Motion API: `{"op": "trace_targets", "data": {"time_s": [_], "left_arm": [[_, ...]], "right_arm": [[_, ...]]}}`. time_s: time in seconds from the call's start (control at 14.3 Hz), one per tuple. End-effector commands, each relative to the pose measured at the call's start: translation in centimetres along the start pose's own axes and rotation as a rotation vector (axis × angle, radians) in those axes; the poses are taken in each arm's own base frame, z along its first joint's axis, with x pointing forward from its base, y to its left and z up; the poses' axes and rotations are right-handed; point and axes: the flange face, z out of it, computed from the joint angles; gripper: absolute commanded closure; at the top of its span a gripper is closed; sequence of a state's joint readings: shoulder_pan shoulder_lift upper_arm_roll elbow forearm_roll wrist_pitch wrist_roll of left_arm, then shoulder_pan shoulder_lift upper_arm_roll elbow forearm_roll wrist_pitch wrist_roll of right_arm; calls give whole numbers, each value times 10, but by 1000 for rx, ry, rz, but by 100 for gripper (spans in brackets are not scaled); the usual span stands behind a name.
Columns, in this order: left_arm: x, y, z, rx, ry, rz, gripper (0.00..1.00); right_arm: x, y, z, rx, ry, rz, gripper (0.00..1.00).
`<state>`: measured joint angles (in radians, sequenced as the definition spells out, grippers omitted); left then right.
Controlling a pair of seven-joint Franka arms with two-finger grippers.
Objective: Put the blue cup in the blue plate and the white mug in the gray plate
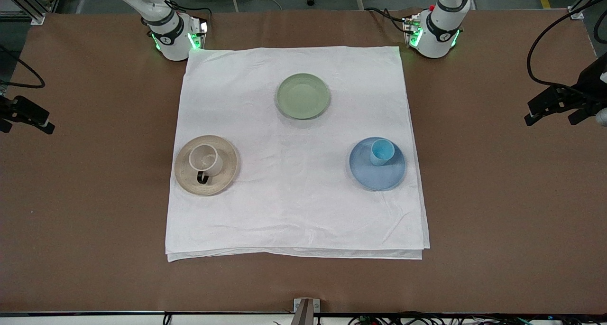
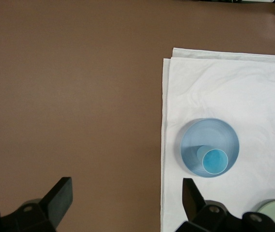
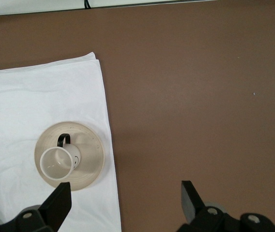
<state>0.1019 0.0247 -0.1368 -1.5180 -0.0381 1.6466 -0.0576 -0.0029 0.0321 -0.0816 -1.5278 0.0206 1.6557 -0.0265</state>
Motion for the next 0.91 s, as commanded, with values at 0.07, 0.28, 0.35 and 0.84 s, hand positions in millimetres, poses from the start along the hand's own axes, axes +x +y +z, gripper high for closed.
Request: {"op": "trace_targets", "data": {"time_s": [0.07, 0.28, 0.35, 0.84], "left_arm": [[0, -1, -5, -7, -1, -3, 0], [0, -1, -4, -7, -3, -3, 0], [0, -1, -4, -7, -3, -3, 0], [0, 0, -4, -7, -3, -2, 0]], "right_arm": [[-13, 2, 4, -12, -26, -5, 0], [-14, 4, 4, -15, -37, -4, 0], [-14, 4, 5, -24, -38, -8, 0], [-15, 7, 11, -56, -64, -4, 0]]}}
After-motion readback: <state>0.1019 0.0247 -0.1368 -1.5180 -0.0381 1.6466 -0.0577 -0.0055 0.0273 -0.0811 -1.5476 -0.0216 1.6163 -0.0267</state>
